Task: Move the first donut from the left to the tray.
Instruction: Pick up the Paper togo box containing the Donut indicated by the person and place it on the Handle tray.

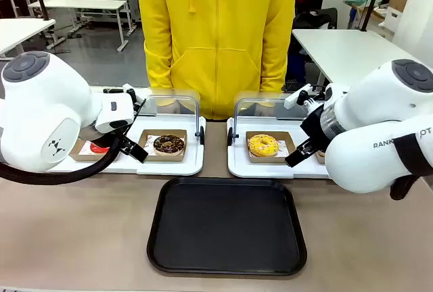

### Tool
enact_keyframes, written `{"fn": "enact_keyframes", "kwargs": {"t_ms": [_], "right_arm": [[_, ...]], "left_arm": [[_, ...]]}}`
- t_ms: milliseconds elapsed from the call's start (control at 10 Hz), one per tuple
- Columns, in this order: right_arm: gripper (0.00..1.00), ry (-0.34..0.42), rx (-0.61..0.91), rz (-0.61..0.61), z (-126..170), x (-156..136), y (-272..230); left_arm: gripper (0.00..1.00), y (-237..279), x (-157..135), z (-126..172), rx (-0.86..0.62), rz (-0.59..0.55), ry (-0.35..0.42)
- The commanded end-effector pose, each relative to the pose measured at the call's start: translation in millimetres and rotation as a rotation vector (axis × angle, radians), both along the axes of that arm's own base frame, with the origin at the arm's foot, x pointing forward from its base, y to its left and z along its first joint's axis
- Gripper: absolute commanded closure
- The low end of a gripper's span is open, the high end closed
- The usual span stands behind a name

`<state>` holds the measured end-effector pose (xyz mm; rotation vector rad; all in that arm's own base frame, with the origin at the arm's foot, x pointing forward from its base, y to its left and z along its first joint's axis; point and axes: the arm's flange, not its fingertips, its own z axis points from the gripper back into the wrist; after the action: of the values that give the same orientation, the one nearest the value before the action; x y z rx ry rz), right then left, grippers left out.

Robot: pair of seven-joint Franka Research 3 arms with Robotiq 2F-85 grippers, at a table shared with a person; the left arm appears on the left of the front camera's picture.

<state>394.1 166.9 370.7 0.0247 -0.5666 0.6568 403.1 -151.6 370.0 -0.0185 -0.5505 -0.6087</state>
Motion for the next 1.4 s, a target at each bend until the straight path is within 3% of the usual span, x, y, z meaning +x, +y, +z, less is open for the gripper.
{"fn": "enact_keyframes", "kwargs": {"t_ms": [0,900,1000,1300], "right_arm": [[0.0,0.0,0.0,0.0,0,0,0],[0.0,0.0,0.0,0.0,0,0,0],[0.0,0.0,-0.001,0.0,0,0,0],[0.0,-0.013,0.099,0.013,92,17,-43]], "left_arm": [[0.0,0,0,0,0.0,0.0,0.0],[0.0,0,0,0,0.001,0.0,0.0],[0.0,6,7,35,-0.064,-0.018,-0.015],[0.0,40,29,122,-0.18,-0.085,0.017]]}}
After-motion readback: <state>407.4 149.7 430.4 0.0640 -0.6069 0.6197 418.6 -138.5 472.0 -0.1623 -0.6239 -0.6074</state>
